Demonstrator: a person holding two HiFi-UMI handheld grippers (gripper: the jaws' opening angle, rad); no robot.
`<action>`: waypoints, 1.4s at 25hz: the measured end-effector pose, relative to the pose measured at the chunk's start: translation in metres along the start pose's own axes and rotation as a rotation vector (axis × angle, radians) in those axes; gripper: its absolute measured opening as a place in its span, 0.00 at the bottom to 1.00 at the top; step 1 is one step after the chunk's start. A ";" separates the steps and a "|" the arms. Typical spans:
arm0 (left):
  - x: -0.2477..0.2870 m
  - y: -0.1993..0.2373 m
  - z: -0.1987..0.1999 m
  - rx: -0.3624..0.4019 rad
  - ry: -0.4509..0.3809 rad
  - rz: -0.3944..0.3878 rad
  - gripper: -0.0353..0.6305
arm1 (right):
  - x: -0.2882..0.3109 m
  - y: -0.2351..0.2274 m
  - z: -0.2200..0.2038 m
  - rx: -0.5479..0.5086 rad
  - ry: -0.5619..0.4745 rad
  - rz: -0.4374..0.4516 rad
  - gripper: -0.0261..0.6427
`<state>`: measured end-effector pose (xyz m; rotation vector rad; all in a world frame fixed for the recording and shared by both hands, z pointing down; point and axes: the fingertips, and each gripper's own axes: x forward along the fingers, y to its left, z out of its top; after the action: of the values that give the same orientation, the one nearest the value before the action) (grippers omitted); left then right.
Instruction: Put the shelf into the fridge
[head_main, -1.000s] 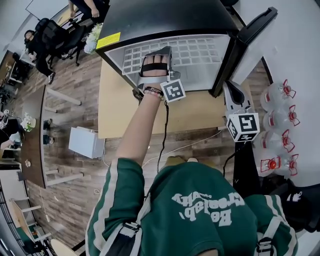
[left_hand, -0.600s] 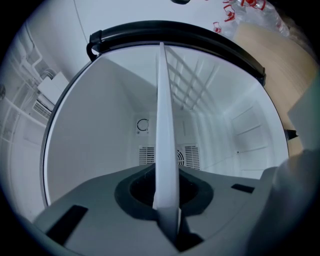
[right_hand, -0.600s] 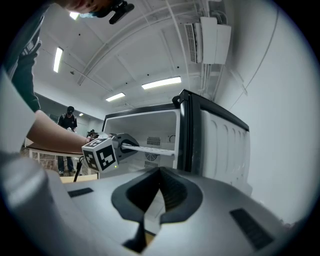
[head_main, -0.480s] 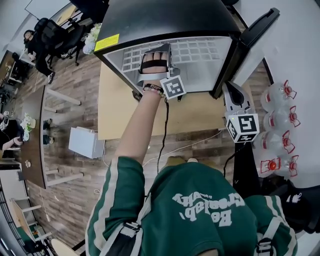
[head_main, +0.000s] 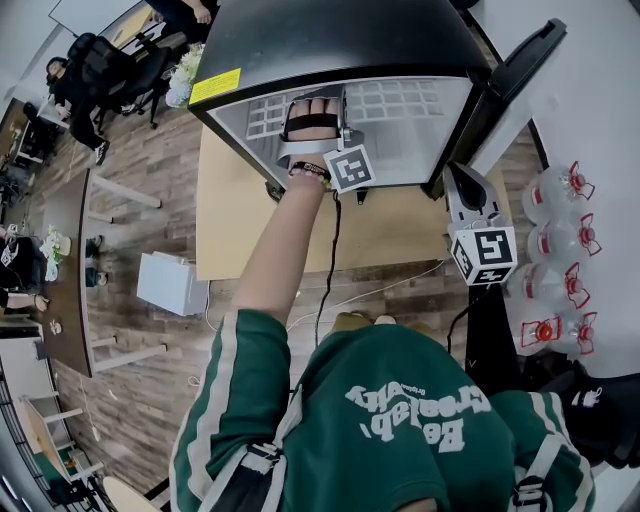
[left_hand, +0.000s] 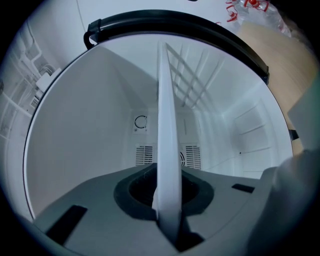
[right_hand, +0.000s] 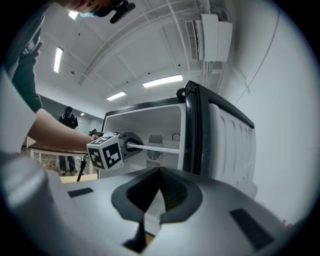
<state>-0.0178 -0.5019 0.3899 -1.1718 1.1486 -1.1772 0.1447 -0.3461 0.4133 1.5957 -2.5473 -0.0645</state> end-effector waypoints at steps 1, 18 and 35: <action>0.003 0.001 0.000 -0.004 0.001 0.002 0.14 | 0.001 0.001 0.000 -0.001 0.001 0.002 0.04; 0.015 -0.007 0.002 -0.028 0.045 -0.067 0.33 | -0.007 0.008 0.000 0.005 0.014 -0.009 0.05; -0.062 -0.007 0.000 -0.164 -0.015 -0.155 0.29 | 0.030 0.037 0.034 -0.154 -0.011 0.019 0.05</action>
<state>-0.0215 -0.4406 0.3989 -1.4138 1.1772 -1.2060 0.0945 -0.3581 0.3862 1.5177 -2.4977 -0.2609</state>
